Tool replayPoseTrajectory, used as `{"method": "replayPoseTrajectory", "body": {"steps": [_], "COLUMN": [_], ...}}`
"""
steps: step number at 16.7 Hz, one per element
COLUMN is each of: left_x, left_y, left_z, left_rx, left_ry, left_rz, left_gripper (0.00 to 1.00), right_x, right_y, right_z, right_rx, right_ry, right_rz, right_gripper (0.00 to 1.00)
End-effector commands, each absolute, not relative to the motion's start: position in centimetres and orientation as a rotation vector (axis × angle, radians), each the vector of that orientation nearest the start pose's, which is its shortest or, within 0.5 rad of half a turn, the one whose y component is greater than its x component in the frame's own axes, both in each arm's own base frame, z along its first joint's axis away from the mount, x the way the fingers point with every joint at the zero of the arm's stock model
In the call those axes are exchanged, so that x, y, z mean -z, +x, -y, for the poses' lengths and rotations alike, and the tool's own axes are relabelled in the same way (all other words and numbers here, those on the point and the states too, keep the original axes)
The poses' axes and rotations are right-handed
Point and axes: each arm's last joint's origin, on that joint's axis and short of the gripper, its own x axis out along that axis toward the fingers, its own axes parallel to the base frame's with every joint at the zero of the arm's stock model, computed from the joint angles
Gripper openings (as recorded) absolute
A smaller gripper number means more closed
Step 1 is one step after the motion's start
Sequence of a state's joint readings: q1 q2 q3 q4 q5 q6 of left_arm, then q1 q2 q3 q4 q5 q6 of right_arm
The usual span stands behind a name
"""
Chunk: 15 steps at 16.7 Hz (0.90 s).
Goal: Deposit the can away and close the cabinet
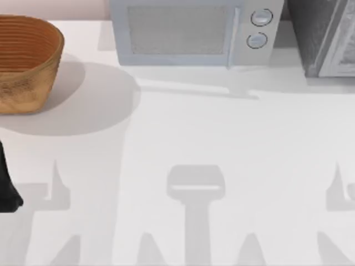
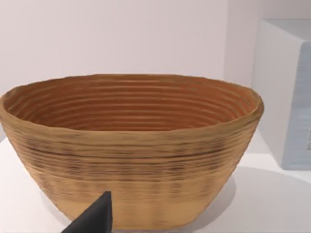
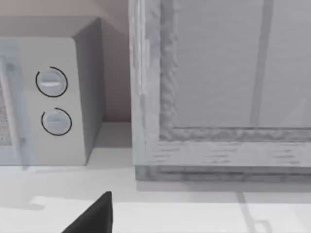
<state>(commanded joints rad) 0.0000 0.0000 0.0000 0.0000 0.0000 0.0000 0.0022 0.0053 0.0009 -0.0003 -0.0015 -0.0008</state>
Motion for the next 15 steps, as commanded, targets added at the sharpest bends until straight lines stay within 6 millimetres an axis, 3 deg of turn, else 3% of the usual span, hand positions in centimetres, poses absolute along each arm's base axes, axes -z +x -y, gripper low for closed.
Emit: {"method": "replayPoseTrajectory", "body": {"steps": [4, 8, 11, 15], "left_x": [-16.0, -16.0, -16.0, -16.0], "left_y": [10.6, 10.6, 10.6, 10.6], "left_z": [0.1, 0.1, 0.1, 0.1], "left_rx": [0.000, 0.000, 0.000, 0.000], "left_ry": [0.000, 0.000, 0.000, 0.000], "left_rz": [0.000, 0.000, 0.000, 0.000], "left_gripper": [1.00, 1.00, 1.00, 1.00], "right_x": [-17.4, -19.3, -20.1, -19.7], "right_y": [11.1, 12.8, 14.6, 16.4], "right_z": [0.8, 2.8, 5.6, 11.0], "right_rx": [-0.006, -0.003, 0.000, 0.002], "right_ry": [-0.004, -0.016, -0.021, -0.014], "right_rz": [0.026, 0.040, 0.029, 0.007], "right_gripper": [1.00, 1.00, 1.00, 1.00]}}
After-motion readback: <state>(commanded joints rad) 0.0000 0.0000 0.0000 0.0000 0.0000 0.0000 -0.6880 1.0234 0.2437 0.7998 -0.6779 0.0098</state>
